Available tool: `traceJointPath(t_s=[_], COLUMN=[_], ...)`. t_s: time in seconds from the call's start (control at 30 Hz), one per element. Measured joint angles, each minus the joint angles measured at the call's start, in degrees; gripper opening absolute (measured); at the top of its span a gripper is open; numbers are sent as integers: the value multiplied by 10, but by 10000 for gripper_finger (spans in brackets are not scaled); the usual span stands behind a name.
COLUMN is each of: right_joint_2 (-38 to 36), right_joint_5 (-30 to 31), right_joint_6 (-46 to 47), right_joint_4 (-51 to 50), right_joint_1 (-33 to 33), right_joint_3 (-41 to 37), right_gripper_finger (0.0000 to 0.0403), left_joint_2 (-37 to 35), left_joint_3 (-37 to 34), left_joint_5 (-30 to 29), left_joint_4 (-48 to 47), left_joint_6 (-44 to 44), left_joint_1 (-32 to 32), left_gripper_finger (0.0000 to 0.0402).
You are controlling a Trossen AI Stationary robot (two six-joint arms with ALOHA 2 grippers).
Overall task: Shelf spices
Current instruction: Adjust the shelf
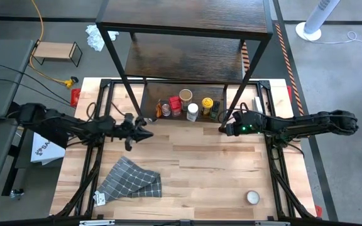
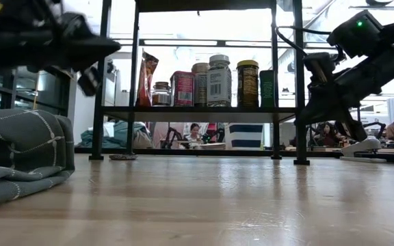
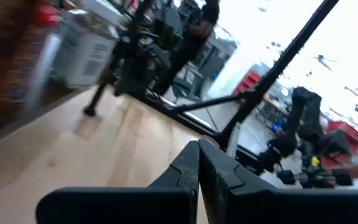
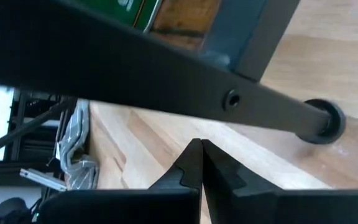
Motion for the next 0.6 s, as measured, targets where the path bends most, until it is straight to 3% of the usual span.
traceJointPath(t_s=[0.13, 0.27, 0.6], right_joint_2=[0, 0, 0], right_joint_5=[19, 23, 23], right_joint_6=[2, 0, -24], right_joint_4=[0, -2, -2], right_joint_1=[0, 0, 0], right_joint_3=[0, 0, 0], right_gripper_finger=[0, 0, 0], left_joint_2=[-31, -39, -38], left_joint_3=[-44, -43, -44], left_joint_5=[-21, -19, 4], left_joint_4=[2, -41, -260], left_joint_6=[10, 54, 176], left_joint_1=[0, 0, 0], left_gripper_finger=[0, 0, 0])
